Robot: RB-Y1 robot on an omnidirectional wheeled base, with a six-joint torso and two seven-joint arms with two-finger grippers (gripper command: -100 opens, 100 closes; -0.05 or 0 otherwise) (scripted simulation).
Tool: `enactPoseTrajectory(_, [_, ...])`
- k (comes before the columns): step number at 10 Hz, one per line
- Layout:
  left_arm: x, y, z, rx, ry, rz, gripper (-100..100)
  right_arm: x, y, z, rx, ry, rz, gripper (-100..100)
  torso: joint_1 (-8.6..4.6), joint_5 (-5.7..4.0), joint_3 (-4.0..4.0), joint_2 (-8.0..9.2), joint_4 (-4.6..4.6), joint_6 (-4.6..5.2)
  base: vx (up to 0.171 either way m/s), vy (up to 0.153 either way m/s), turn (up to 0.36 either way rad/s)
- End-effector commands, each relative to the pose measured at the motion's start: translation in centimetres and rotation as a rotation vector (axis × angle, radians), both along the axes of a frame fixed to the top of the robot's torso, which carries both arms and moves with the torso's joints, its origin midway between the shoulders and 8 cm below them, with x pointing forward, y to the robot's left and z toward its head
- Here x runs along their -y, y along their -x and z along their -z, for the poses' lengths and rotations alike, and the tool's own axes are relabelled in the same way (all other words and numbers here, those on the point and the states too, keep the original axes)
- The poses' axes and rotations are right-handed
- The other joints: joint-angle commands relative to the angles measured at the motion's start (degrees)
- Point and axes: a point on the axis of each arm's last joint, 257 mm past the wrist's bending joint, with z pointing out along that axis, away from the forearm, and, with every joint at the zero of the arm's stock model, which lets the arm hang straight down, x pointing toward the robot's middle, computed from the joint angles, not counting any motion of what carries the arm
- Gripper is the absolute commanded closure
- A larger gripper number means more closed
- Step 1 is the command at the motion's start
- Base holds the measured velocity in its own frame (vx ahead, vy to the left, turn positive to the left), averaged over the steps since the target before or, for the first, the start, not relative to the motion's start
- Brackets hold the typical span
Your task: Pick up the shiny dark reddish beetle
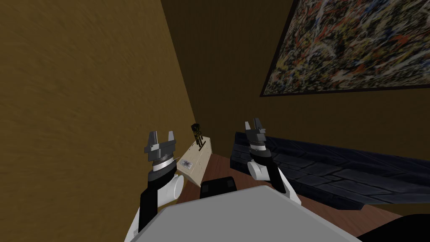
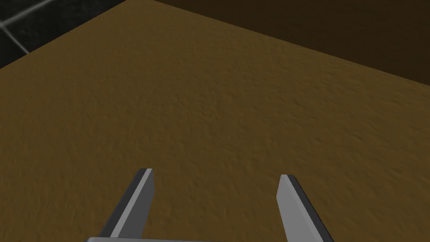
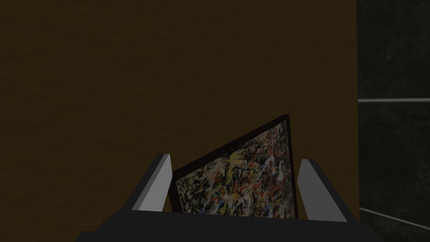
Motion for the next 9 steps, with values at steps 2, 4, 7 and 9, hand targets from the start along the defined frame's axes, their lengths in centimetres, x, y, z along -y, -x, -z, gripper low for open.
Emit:
enactPoseTrajectory(2, [0.5,-0.9,1.0,-0.046,-0.058,0.017,-100,0.0,0.0,0.0,0.0,0.0,0.0,0,0.02,0.0,0.0,0.01,0.0,-0.01,-0.005,0.0,0.048])
enactPoseTrajectory(4, [0.6,-2.1,2.5,-0.108,-0.112,0.024,-100,0.0,0.0,0.0,0.0,0.0,0.0,0,0.03,0.01,0.02,0.03,0.01,-0.01,-0.013,0.003,0.059])
enactPoseTrajectory(7, [0.3,-3.7,4.7,-0.19,-0.165,0.022,-100,0.0,0.0,0.0,0.0,0.0,0.0,0,0.06,0.02,0.03,0.06,0.01,0.0,-0.017,0.007,0.055])
enactPoseTrajectory(9, [-0.4,-5.6,7.5,-0.29,-0.212,0.011,-100,0.0,0.0,0.0,0.0,0.0,0.0,0,0.04,0.01,0.03,0.05,0.01,0.0,-0.016,0.007,0.055])
